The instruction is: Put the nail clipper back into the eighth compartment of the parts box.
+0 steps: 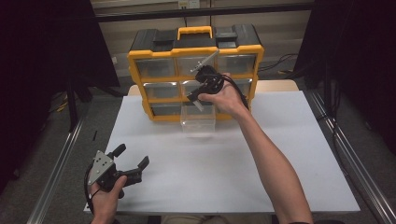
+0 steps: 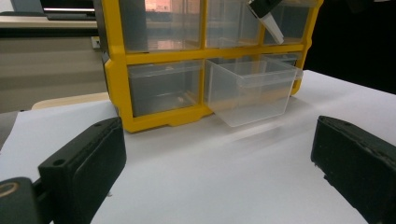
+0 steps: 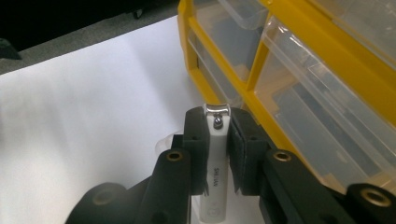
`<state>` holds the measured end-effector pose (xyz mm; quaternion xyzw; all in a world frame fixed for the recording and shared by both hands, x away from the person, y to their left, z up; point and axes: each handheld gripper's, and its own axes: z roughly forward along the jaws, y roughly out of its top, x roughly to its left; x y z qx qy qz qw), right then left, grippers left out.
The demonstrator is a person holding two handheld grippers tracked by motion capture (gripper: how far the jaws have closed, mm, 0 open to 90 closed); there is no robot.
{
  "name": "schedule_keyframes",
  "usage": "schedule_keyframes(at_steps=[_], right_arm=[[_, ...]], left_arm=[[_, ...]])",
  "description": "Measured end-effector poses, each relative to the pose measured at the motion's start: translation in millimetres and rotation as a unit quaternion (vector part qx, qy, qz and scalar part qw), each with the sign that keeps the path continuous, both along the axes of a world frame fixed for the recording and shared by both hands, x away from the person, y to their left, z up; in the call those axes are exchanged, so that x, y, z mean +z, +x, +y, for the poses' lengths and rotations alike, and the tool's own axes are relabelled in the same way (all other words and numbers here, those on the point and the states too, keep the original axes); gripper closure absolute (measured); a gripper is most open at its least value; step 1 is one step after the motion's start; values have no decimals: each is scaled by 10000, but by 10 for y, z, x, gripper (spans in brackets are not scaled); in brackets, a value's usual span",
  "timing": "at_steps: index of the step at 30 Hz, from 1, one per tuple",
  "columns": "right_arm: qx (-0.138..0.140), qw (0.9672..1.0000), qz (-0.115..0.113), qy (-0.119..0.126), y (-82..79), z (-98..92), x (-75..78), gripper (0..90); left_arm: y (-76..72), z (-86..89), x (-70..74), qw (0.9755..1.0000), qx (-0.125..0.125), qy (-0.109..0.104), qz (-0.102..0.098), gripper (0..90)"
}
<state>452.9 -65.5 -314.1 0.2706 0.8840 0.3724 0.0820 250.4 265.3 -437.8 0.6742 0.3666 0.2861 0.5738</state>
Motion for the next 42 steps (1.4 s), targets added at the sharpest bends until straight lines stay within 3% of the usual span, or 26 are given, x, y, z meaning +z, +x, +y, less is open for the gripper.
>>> schedule_keyframes(at_steps=[8, 12, 13, 21, 30, 33, 42], right_arm=[[51, 9995, 196, -236, 81, 70, -62, 781], [0, 9985, 332, -424, 136, 92, -142, 781], [95, 9980, 381, -503, 173, 94, -186, 781], [151, 9957, 622, -668, 228, 103, -290, 781], [262, 9936, 734, -819, 240, 93, -348, 781], [237, 9918, 862, -911, 226, 109, -382, 781], [320, 9896, 873, -1097, 249, 124, -487, 781]], left_arm=[[0, 7, -2, 10000, -11, 19, 12, 34], [-5, -2, 1, 10000, 5, 20, 8, 34], [0, 3, -5, 10000, -34, 1, 28, 34], [2, 12, -9, 10000, -9, 28, 41, 33], [-1, 15, -9, 10000, -13, 69, 55, 34], [-1, 12, -7, 10000, -8, 57, 38, 34], [-2, 10, -11, 10000, -40, 56, 43, 34]])
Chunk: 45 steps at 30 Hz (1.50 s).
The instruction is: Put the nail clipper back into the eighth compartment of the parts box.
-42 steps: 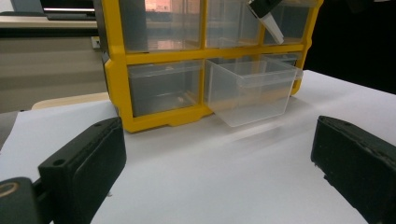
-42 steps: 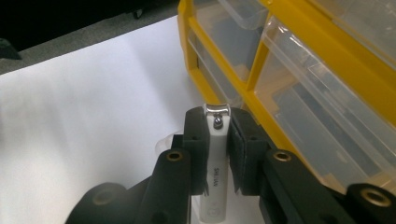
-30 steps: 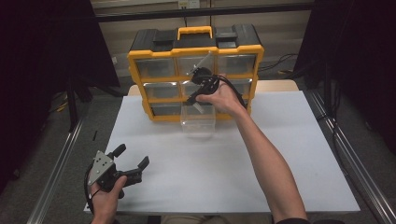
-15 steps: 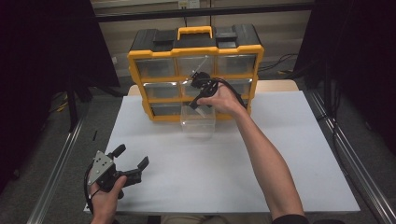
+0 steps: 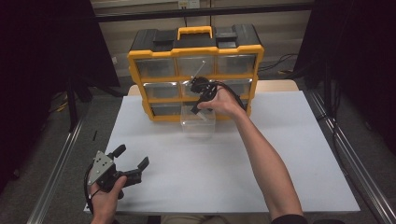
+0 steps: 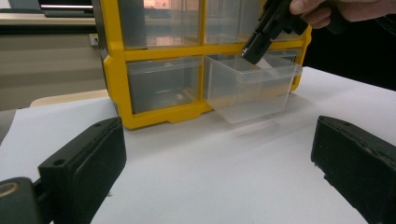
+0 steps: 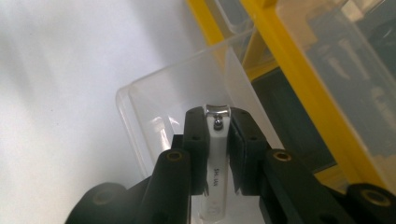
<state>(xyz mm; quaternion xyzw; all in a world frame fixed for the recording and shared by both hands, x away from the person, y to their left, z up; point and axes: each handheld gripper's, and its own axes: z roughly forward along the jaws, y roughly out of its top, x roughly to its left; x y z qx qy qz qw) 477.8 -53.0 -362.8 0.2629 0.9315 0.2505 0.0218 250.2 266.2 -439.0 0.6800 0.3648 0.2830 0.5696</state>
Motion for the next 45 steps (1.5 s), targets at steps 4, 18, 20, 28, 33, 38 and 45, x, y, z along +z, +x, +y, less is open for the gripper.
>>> schedule_keyframes(at_steps=[4, 18, 20, 28, 33, 38, 45], right_arm=[[23, 9999, 50, -107, -2, 14, -77, 781], [135, 9994, 90, -307, 4, 3, -192, 781], [121, 9994, 81, -316, 4, 18, -201, 781], [22, 9993, 69, -368, 14, 51, -275, 775], [-132, 9998, 59, -151, 7, 32, -272, 698], [-261, 9996, -76, 48, -17, -3, -231, 606], [-439, 9969, -475, 448, -89, -66, -132, 423]], left_arm=[[-3, 2, 1, 10000, -24, -6, 4, 34], [3, -9, -6, 10000, 23, -44, 35, 34], [2, -6, -3, 10000, 8, -17, 26, 34], [-2, -6, -2, 10000, 24, -7, 8, 34], [-1, -16, -4, 10000, -55, -44, 7, 35], [-3, -15, -2, 10000, -45, 0, 7, 35], [-5, -18, -1, 10000, -21, -32, -19, 35]])
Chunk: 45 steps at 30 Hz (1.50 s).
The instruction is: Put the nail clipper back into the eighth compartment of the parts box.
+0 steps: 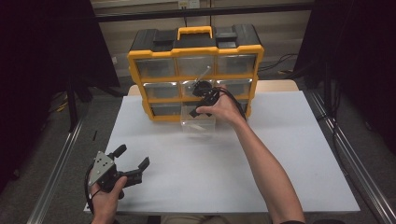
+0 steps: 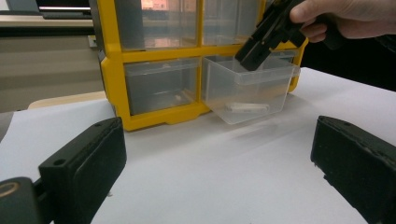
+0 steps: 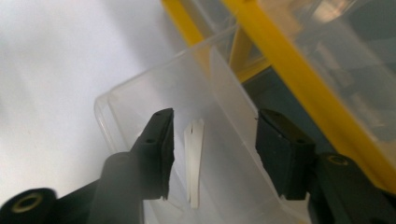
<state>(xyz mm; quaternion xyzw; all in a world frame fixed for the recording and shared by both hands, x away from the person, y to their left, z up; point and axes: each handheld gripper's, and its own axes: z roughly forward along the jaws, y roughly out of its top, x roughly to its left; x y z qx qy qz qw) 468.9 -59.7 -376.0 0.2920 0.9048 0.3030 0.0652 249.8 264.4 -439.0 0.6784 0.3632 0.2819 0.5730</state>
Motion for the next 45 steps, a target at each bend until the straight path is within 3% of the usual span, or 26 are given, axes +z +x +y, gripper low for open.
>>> schedule_keyframes(at_steps=[3, 7, 8, 12, 13, 17, 21, 23, 29, 30, 38, 42, 45], right_arm=[[-211, 9998, -7, 66, -29, -57, 25, 257], [-339, 9992, -60, 184, -62, -95, 42, 193], [-484, 9982, 16, 350, -78, -122, 45, 120], [-588, 9975, -65, 398, -113, -143, 50, 74], [-557, 9968, -285, 489, -129, -161, 45, 38], [-549, 9953, -329, 721, -164, -180, 45, 39], [-717, 9923, -354, 948, -208, -205, 53, 30], [-759, 9910, -482, 992, -225, -220, 35, 45], [-958, 9833, -861, 1287, -346, -259, -4, 36], [-1090, 9783, -1054, 1410, -391, -280, -3, 28], [-1239, 9705, -1427, 1497, -485, -388, -45, 18], [-1321, 9629, -1678, 1651, -560, -483, -57, 11], [-1368, 9613, -1723, 1659, -601, -531, -76, 12]], left_arm=[[-5, -3, 3, 10000, 1, 8, 0, 35], [1, -3, -1, 10000, -3, 20, 13, 35], [-4, -5, 1, 10000, 23, 15, 31, 35], [-6, -4, 5, 10000, -2, 4, -1, 35], [-5, -5, 5, 10000, -17, 3, 4, 34], [-4, -9, 2, 10000, -5, 2, 11, 35], [-4, -9, 2, 10000, -2, 1, 12, 35], [-2, -8, 0, 10000, -1, -4, 20, 35], [1, -6, -3, 10000, 39, 51, 29, 35], [3, -14, -6, 10000, 23, 10, 44, 35], [10, -13, -13, 10000, 26, 1, 54, 34], [13, -13, -16, 9999, 29, 36, 97, 34], [15, -12, -15, 9999, 28, 38, 103, 34]])
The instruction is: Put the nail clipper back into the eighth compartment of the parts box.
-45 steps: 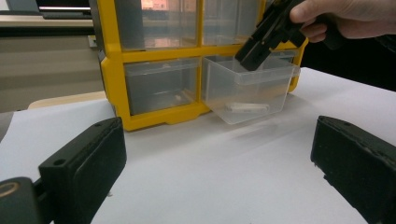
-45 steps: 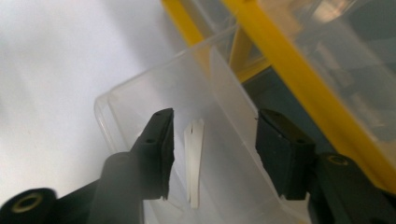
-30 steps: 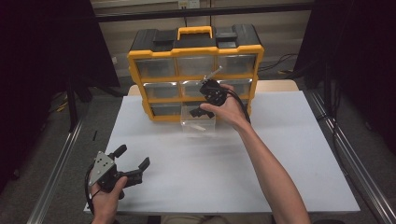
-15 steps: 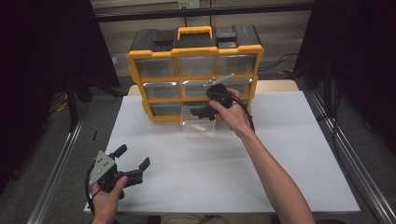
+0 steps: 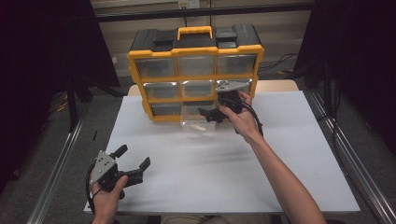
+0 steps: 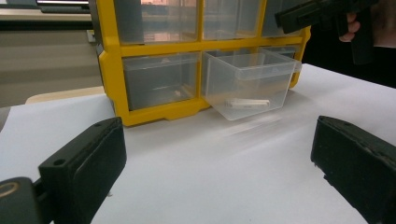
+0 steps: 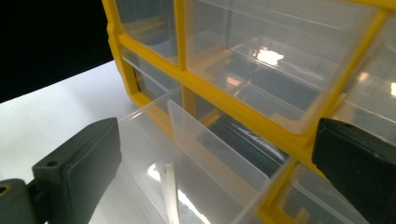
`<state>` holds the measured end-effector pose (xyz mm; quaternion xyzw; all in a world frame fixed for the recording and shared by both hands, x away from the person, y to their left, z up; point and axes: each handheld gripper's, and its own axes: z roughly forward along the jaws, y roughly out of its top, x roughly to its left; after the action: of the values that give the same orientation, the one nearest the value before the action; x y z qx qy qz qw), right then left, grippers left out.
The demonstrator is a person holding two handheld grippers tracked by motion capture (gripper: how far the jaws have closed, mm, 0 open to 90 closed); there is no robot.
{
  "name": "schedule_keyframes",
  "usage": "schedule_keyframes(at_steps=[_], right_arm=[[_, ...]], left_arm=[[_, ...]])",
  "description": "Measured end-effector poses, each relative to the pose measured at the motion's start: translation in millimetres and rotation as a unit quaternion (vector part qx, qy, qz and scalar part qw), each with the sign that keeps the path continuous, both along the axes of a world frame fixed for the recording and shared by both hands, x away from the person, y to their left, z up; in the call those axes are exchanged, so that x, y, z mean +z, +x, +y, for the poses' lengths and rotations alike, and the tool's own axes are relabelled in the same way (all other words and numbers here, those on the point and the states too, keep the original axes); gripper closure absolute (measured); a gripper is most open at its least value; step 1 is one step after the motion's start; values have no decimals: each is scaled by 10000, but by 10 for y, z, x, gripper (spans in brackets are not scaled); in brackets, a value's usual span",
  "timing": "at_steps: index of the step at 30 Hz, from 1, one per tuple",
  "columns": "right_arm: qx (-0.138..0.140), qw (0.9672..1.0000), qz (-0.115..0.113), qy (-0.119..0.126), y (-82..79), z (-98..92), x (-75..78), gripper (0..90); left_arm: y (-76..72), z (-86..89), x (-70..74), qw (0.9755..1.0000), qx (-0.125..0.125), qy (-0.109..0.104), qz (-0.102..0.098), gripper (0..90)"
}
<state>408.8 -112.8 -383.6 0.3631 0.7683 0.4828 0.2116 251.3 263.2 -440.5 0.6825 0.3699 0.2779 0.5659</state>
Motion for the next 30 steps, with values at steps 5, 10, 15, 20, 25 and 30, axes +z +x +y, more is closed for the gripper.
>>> schedule_keyframes(at_steps=[5, 10, 15, 20, 25, 30], right_arm=[[-142, 9997, -202, 21, -93, -90, -45, 11], [-237, 9991, -336, 48, -163, -164, -75, 11], [-295, 9989, -357, 100, -274, -288, -109, 12], [-324, 9987, -367, 125, -348, -371, -134, 14], [-424, 9984, -327, 166, -495, -501, -174, 13], [-505, 9978, -402, 181, -592, -603, -207, 13]], left_arm=[[2, 1, 2, 10000, 28, -71, -10, 35], [1, -2, 0, 10000, 28, -73, -5, 34], [9, -10, -7, 10000, -8, -50, 16, 35], [10, -21, -6, 10000, -8, -25, 38, 35], [3, -17, -5, 10000, 42, -19, 25, 32], [-1, -17, 0, 10000, 39, -32, 45, 32]])
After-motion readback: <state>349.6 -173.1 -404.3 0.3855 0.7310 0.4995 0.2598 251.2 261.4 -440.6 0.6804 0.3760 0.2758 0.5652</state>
